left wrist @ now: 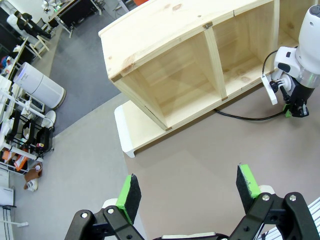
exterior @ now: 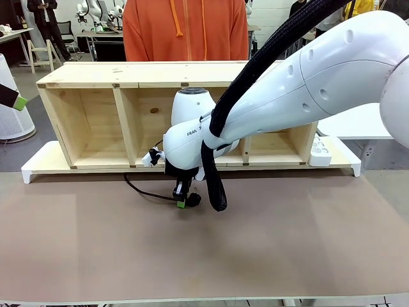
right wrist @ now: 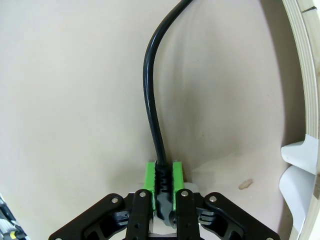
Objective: Perform cable management.
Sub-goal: Pull the grasped Power Cable to the location of the Power Strip.
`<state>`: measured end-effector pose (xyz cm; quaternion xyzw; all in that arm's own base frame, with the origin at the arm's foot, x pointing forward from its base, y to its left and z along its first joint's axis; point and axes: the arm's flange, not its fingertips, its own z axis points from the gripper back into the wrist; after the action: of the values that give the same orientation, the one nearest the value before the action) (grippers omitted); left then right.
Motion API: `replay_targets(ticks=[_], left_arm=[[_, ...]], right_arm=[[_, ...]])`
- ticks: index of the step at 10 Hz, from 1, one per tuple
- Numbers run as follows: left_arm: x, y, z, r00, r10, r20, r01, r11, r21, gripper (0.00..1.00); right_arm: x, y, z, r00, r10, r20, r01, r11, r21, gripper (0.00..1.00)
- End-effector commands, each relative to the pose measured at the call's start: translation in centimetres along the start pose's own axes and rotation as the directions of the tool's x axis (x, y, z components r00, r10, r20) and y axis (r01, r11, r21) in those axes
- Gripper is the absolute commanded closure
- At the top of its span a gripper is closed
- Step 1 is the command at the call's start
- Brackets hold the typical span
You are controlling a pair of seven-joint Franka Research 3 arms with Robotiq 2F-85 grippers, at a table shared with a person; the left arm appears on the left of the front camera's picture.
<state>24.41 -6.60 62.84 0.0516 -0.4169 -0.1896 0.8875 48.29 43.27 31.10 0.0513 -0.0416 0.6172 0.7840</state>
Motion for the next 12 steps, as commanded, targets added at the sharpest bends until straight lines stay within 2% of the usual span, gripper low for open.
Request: replay_targets(ticks=[1,6,7,12], left_arm=[[0.0,0.0,0.1,1.0,0.001,0.004,-0.001,1.0,0.004,0.0],[0.0,0.0,0.1,1.0,0.001,0.004,-0.001,1.0,0.004,0.0],[0.0,0.0,0.1,1.0,0.001,0.004,-0.001,1.0,0.004,0.0],[0.0,0.0,0.1,1.0,0.001,0.004,-0.001,1.0,0.004,0.0]], right_arm=[[0.0,0.0,0.0,1.0,0.0,-0.001,0.0,1.0,-0.001,1.0],[0.0,0.0,0.0,1.0,0.0,-0.001,0.0,1.0,-0.001,1.0],[0.0,0.0,0.0,1.0,0.0,0.0,0.0,1.0,0.0,0.84],[-1.3,5.0,3.9,1.0,-0.006,0.007,0.006,1.0,-0.003,0.84]])
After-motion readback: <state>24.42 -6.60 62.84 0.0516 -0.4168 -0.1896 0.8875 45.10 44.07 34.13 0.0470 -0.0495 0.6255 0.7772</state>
